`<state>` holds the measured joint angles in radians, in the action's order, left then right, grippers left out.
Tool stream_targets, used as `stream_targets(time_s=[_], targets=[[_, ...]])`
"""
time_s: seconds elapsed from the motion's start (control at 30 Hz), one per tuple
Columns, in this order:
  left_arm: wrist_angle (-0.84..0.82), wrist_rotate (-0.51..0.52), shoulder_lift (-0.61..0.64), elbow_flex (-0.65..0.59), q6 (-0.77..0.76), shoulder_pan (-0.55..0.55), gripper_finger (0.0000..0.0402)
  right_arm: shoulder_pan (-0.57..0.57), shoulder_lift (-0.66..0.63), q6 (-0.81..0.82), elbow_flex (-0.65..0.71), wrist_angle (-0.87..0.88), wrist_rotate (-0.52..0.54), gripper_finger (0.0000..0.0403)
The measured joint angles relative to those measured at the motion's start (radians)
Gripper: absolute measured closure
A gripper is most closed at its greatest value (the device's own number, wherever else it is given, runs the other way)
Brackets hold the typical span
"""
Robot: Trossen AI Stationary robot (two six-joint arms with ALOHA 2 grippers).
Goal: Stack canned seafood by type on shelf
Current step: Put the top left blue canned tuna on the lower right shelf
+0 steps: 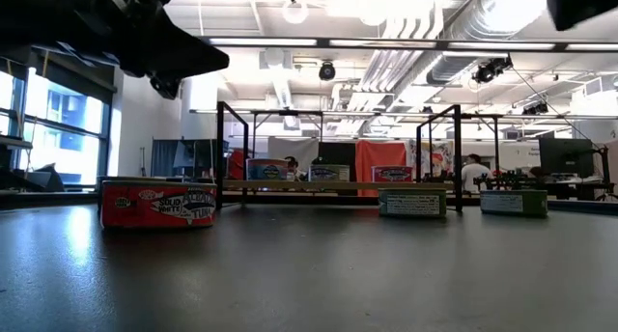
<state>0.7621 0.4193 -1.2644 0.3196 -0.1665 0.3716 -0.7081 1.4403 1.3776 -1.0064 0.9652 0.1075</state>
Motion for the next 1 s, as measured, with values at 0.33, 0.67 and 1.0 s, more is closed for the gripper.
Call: stream_targets(time_s=[0.33, 0.67, 1.0], targets=[[-0.238, -0.008, 0.053, 0.156, 0.159, 0.188, 0.0401, -0.023, 0.0, -0.097, 0.136, -0.326, 0.415, 0.022], [-1.317, 0.266, 0.098, 0.513, -0.205, 0.237, 0.0401, 0.09, 0.0, -0.477, 0.342, -0.972, 0.981, 0.022], [-1.713, 0.287, 0.098, 0.509, -0.707, 0.231, 0.0388, 0.18, 0.0, -0.523, 0.413, -1.113, 0.924, 0.022]])
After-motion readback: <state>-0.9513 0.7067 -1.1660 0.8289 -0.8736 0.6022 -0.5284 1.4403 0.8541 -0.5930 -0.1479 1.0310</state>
